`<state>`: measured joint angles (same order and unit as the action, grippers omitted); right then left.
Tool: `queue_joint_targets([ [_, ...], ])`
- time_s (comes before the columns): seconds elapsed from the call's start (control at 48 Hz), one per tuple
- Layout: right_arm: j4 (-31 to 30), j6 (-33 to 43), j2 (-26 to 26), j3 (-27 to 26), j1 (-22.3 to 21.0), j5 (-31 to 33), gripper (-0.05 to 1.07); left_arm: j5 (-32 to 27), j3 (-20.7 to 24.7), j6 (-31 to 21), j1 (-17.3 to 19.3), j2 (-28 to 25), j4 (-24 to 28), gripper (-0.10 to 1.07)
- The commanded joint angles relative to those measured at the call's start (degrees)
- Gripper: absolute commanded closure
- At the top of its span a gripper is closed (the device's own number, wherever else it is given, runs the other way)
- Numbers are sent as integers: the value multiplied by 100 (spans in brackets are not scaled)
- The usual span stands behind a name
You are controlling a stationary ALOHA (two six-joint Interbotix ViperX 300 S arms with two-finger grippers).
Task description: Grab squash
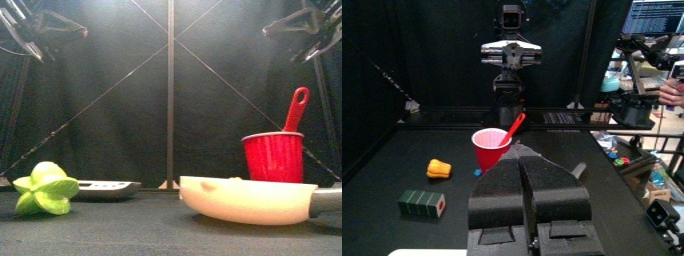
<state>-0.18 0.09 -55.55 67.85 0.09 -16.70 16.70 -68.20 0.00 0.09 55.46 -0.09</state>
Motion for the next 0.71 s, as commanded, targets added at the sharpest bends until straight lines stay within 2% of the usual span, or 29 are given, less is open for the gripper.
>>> queue_joint_targets([
  [0.0,0,9,149,-105,-79,-44,100,229,79,26,44,-79,9,105],
  [0.146,193,132,396,-246,-422,-44,100,352,79,44,211,-88,9,99],
  [0.396,1468,958,940,-932,-1494,132,99,413,237,79,1160,-88,9,97],
  [0.562,2057,1503,1380,-1521,-2153,1055,98,378,167,70,1793,-88,9,97],
  [0.688,2180,1714,1793,-2013,-2566,1828,96,369,97,53,2153,-88,-9,97],
])
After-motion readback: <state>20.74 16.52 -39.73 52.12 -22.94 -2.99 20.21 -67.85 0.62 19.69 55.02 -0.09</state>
